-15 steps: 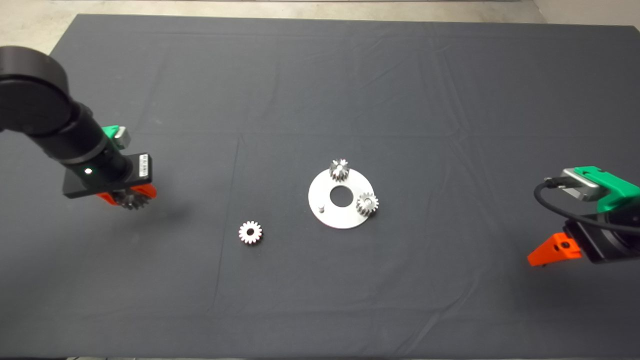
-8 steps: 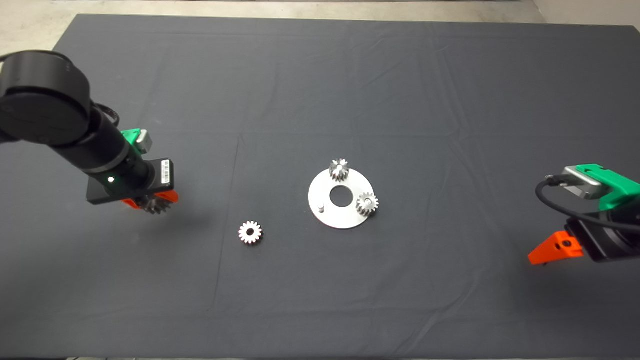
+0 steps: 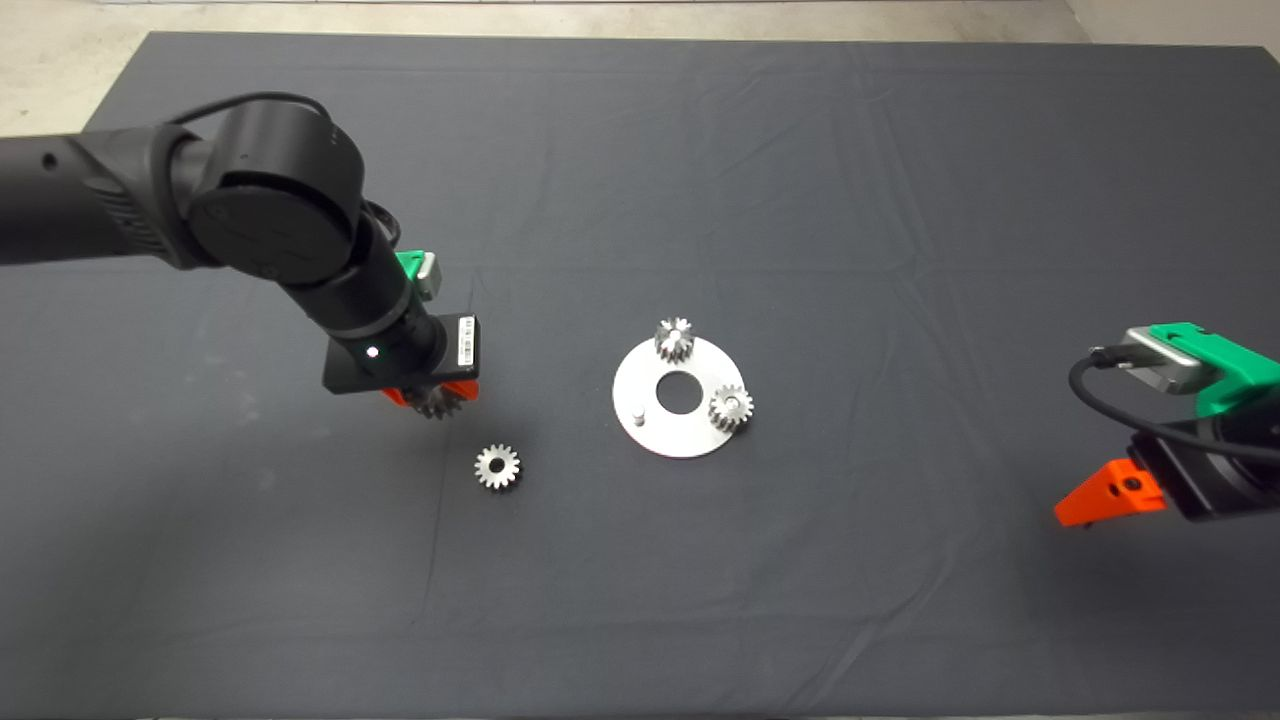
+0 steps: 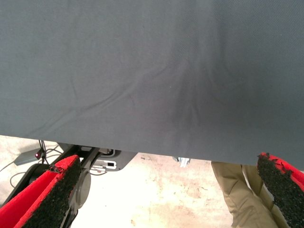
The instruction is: Remove an incorrectly installed larger gear and replace it with the correct smaller gear
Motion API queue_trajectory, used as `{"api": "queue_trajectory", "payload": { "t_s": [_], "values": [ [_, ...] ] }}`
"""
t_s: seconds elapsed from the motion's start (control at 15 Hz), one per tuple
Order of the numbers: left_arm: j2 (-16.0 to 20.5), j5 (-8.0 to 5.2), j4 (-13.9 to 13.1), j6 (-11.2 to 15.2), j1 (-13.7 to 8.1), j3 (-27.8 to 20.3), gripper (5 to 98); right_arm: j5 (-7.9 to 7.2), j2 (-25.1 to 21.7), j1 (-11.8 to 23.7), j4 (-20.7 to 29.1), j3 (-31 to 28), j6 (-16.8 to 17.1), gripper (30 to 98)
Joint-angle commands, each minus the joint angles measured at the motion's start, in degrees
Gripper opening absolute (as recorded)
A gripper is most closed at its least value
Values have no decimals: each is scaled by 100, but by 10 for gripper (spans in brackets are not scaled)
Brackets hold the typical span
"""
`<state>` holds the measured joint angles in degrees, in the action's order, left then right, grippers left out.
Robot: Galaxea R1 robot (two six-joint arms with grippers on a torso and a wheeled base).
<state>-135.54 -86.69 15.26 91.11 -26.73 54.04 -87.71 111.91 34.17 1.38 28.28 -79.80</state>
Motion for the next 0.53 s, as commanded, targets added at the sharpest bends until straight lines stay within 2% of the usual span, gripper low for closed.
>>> {"api": "queue_trajectory", "payload": {
  "t_s": [0.0,0.2,0.33,0.47],
  "values": [
    [14,-226,79,39,-158,8,355,-545,20,152,231,-26,-36,977],
    [14,-243,231,39,-158,17,363,-545,20,152,240,-26,-36,977],
    [85,-252,425,30,-166,35,375,-554,3,152,256,-35,-36,977],
    [122,-278,460,-14,-158,105,390,-554,-15,152,258,-35,-36,977]
  ]
}}
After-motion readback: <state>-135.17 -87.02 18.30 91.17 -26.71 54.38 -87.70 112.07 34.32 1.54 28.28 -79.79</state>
